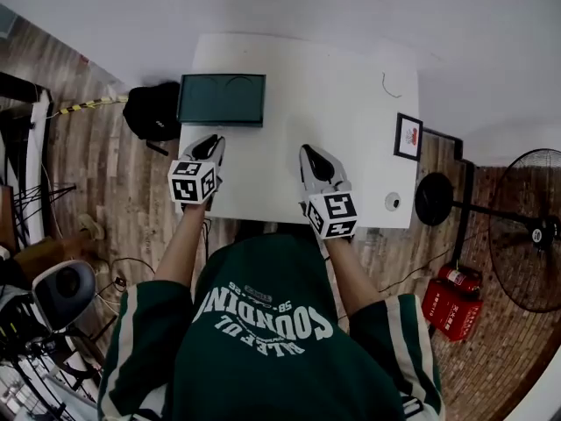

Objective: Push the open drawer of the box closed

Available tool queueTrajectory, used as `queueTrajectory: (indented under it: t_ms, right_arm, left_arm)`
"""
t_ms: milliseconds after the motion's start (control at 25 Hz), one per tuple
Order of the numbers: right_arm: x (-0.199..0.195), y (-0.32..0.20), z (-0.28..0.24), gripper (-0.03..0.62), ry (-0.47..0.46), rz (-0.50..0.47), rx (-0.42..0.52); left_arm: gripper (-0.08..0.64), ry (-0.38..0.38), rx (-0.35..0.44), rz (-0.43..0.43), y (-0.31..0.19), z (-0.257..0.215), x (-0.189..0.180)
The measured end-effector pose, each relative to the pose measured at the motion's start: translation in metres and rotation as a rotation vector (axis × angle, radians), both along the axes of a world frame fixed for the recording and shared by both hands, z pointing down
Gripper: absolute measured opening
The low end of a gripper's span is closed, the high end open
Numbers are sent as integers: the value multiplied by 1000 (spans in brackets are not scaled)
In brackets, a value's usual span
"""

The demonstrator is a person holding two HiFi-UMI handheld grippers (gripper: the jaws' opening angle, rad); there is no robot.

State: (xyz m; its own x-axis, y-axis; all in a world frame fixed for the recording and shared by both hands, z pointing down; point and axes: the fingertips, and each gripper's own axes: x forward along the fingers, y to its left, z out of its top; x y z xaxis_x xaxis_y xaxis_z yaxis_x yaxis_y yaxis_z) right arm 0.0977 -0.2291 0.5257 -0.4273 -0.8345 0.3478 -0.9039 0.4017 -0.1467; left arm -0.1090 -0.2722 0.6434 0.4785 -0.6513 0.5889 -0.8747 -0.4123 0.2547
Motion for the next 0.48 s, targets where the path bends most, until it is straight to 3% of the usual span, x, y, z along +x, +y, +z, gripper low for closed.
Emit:
queueTrajectory:
  t_ms: [200, 480]
  right_arm:
    - [-7, 3, -21, -2, -4, 23, 48]
    - [-8, 12, -55, -2, -5, 44, 115]
  left_arm:
    - [52, 9, 163, 55, 11, -57, 6]
    - [52, 31, 322, 108, 28, -128, 18]
